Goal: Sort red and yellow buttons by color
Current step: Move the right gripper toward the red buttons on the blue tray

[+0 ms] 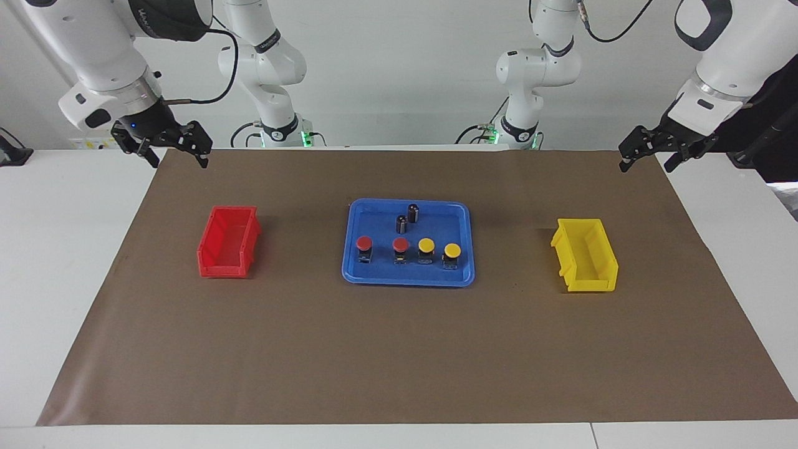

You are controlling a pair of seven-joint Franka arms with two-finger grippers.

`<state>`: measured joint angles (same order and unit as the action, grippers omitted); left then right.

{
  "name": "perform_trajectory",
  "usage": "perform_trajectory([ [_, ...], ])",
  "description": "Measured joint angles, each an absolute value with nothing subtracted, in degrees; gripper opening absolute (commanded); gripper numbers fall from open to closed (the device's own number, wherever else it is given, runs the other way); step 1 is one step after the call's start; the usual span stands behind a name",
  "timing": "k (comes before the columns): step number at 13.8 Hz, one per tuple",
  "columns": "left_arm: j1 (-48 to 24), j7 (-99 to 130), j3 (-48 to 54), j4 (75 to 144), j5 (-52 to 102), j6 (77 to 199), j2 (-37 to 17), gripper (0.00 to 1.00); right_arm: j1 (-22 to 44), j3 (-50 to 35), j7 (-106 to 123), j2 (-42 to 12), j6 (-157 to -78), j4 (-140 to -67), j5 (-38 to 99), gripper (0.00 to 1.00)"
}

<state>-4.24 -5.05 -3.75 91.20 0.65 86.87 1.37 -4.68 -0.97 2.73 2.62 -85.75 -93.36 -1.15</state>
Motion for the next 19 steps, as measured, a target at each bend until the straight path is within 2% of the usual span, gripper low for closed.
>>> perform_trajectory([
  [12, -4.2, -5.1, -3.7, 91.2, 0.6, 86.9, 1.4, 1.0, -4.6, -1.5, 2.8, 2.6, -85.7, -92.7, -1.2, 1.0],
  [16, -4.2, -5.1, -3.7, 91.2, 0.6, 86.9, 1.4, 1.0, -4.5, -6.7, -1.4, 1.1, -85.7, -89.7, -1.0, 1.0],
  [19, -4.2, -5.1, -3.7, 91.2, 0.6, 86.9, 1.4, 1.0, -1.7, -13.7, -13.6, -4.4, -89.0, -86.7, -1.1, 1.0],
])
